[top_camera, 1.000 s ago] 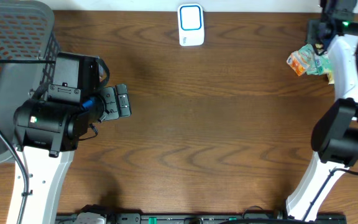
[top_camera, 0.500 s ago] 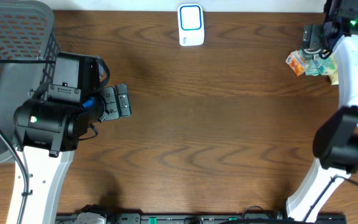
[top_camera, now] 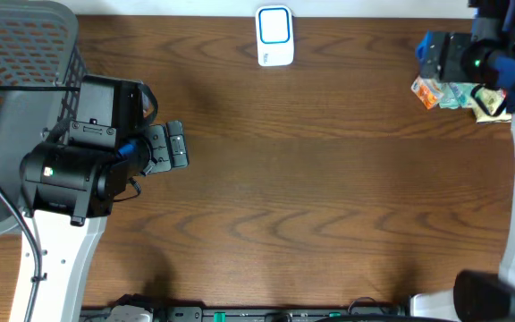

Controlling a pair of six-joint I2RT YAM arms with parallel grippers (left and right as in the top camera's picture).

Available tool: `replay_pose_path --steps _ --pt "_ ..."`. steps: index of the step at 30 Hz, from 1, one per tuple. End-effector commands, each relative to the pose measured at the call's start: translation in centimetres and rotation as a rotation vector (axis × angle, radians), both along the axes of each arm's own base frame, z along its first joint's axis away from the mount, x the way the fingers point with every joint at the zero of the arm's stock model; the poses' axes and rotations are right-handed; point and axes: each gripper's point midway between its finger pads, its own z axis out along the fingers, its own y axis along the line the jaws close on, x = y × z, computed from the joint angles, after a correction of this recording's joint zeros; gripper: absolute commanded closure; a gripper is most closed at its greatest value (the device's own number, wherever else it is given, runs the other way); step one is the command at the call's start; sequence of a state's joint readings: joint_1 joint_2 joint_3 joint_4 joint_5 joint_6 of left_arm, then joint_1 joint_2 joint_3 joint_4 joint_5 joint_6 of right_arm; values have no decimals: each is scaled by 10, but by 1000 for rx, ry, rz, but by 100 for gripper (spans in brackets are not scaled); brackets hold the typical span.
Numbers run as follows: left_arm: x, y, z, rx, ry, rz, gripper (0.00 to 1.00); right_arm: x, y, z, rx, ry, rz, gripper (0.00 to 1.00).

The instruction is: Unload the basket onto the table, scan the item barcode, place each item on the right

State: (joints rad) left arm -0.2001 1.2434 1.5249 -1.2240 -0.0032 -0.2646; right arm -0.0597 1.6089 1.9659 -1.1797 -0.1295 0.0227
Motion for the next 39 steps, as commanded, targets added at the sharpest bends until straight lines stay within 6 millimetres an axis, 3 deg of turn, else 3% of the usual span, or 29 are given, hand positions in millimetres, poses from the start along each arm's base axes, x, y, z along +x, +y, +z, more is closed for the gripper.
replay_pose_path --steps 1,9,17,25,32,39 --pt "0 1 4 7 -11 2 2 -26 27 10 64 -19 67 1" --pt "0 1 4 7 -11 2 2 -90 54 1 70 -109 144 1" --pt "0 1 4 7 -11 2 2 -145 56 -37 82 -128 158 1" --pt "0 1 4 7 -11 2 2 -187 53 -82 82 67 150 1" --pt "0 1 4 7 -11 2 2 -211 53 -99 90 189 151 1" --pt "0 1 4 7 -11 2 2 -213 53 -100 91 200 151 1"
